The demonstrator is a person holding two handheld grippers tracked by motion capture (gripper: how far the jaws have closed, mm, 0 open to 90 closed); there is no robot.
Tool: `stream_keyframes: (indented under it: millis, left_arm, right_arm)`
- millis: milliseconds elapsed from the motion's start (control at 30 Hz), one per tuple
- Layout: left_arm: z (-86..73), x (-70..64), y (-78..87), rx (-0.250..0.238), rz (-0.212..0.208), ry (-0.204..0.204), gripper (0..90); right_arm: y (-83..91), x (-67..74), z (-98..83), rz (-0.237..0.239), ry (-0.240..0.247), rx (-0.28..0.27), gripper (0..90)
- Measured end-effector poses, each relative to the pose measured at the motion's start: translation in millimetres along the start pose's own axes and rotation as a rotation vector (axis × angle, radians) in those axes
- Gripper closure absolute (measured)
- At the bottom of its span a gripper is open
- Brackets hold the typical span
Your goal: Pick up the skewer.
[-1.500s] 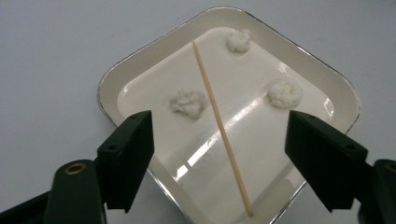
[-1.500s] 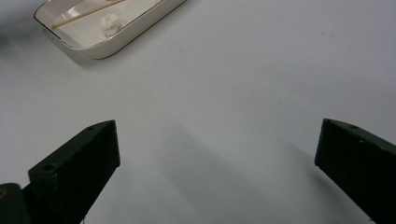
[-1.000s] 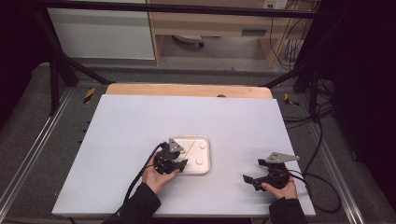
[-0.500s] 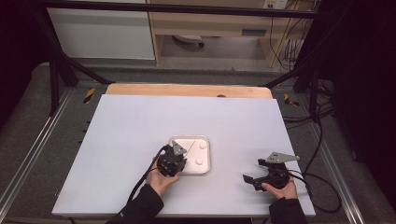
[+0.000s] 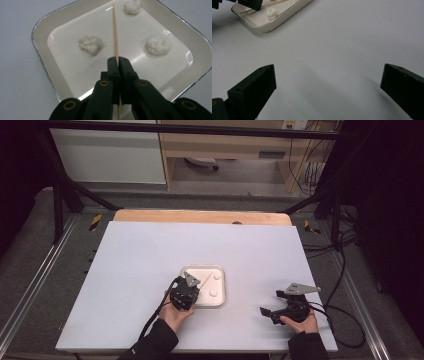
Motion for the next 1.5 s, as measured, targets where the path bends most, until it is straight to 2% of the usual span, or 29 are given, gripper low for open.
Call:
stream_keyframes:
  millis: [233,600,733,967,1100,1167,1200,1233,1300,1367,1500]
  left_arm:
    - [-2.5,3.0,0.5,-0.038,-0.018,0.031,88.8]
    - [-0.5,13.7,16.1,-0.110,-0.028,0.036,88.9]
    - [-0.5,15.2,22.5,-0.127,-0.039,0.023,88.9]
    - [-0.9,15.3,32.8,-0.153,-0.083,-0.010,88.9]
    - [-0.7,14.8,39.0,-0.165,-0.108,-0.041,88.9]
    - [-0.9,13.8,41.6,-0.170,-0.122,-0.058,88.9]
    - [-1.1,13.4,42.6,-0.171,-0.124,-0.064,88.9]
    - [-1.3,13.1,44.1,-0.169,-0.133,-0.071,88.9]
    - [-1.1,12.4,45.7,-0.172,-0.141,-0.077,88.9]
    - [-0.9,11.2,46.7,-0.169,-0.158,-0.086,88.9]
    - [-1.3,9.5,47.6,-0.155,-0.179,-0.103,88.9]
  right_arm:
    - [-0.2,0.0,0.1,0.002,0.001,-0.001,0.8]
    - [0.5,0.0,0.7,0.002,0.005,-0.007,0.9]
    - [-0.2,0.3,0.8,0.000,0.011,-0.007,0.8]
    - [-0.3,4.3,3.8,-0.004,0.029,-0.014,0.6]
    - [-1.3,9.5,8.9,-0.027,0.055,-0.023,0.6]
    - [-4.1,15.3,12.1,-0.044,0.086,-0.021,0.7]
    - [-4.1,15.3,12.1,-0.044,0.086,-0.021,0.7]
    - [-6.0,20.4,13.9,-0.048,0.115,-0.011,0.9]
    - [-7.8,25.0,16.5,-0.048,0.128,-0.015,1.1]
    - [-8.6,27.7,17.8,-0.049,0.138,-0.013,1.1]
    - [-11.4,38.5,23.9,-0.069,0.198,-0.005,1.3]
Point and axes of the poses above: each handheld gripper's, and its own axes: y roughly backward along the jaws, z roughly out of its top, x roughly to its left, the point moved 5 cm from there along -y, roughly forward along the jaws, and after that the axes turned 9 degrees about -y, right-handed, at the moved point
